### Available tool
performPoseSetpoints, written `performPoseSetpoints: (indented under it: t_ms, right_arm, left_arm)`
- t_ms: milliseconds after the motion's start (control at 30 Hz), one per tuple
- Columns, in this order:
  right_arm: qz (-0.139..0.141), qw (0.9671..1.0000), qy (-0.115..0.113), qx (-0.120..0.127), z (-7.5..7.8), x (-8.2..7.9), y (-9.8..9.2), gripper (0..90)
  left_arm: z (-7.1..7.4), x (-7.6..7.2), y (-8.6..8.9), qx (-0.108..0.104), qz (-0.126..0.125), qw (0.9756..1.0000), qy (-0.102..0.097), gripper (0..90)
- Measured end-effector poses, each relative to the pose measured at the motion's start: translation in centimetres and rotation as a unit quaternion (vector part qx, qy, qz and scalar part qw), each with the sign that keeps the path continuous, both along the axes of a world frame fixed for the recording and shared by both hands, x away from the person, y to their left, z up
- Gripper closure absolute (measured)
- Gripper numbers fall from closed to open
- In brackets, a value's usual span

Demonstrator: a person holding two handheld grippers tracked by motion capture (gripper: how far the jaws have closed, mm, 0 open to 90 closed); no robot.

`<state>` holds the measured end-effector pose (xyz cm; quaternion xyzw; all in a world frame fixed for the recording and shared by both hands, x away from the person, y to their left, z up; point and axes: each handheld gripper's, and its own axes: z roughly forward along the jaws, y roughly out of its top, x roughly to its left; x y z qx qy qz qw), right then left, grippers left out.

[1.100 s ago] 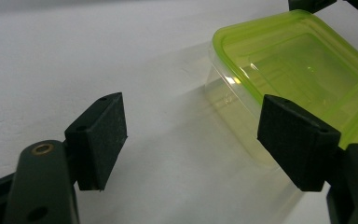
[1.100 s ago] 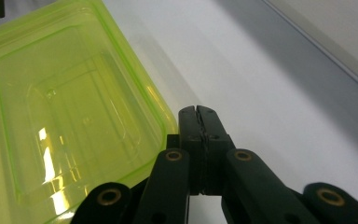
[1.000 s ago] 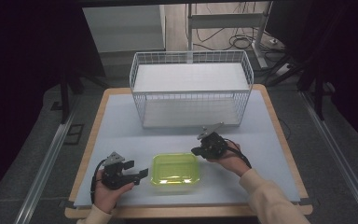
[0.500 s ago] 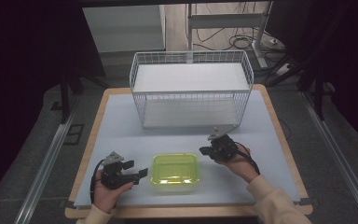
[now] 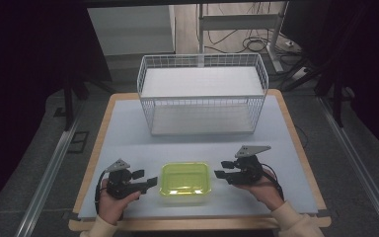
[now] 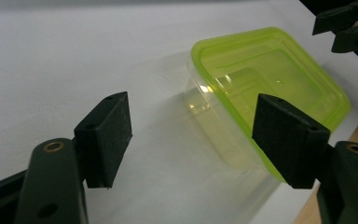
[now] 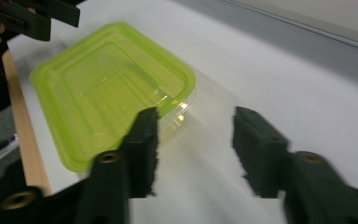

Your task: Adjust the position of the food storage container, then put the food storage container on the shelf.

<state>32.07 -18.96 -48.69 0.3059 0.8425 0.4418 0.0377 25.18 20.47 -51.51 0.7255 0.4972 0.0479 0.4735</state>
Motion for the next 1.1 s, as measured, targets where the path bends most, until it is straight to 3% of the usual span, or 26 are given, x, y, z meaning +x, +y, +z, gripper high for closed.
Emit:
performPoseSetpoints:
  t_ms: [333, 500, 633, 733, 1100]
  right_arm:
    - [-0.015, 0.9993, 0.019, 0.029, -0.3, -1.2, -0.5, 28.4]
    - [-0.013, 0.9953, 0.068, 0.068, -0.7, -1.6, -0.7, 30.6]
    - [-0.019, 0.9958, 0.068, 0.058, -0.8, -2.0, -0.4, 32.9]
    - [-0.025, 0.9932, 0.090, 0.069, -1.1, -2.0, -0.1, 34.6]
    - [-0.042, 0.9817, 0.157, 0.099, -2.1, -1.3, 0.5, 43.3]
  left_arm:
    - [0.2, 0.1, -0.3, -0.019, -0.023, 0.9992, 0.027, 27.9]
    - [0.3, 0.4, -0.6, -0.029, -0.030, 0.9983, 0.040, 28.8]
    - [0.3, 0.5, -0.9, -0.029, -0.033, 0.9976, 0.053, 29.2]
    - [0.2, 0.5, -0.8, -0.038, -0.037, 0.9968, 0.060, 29.9]
    - [-0.3, 1.2, -0.6, -0.093, -0.050, 0.9892, 0.101, 38.0]
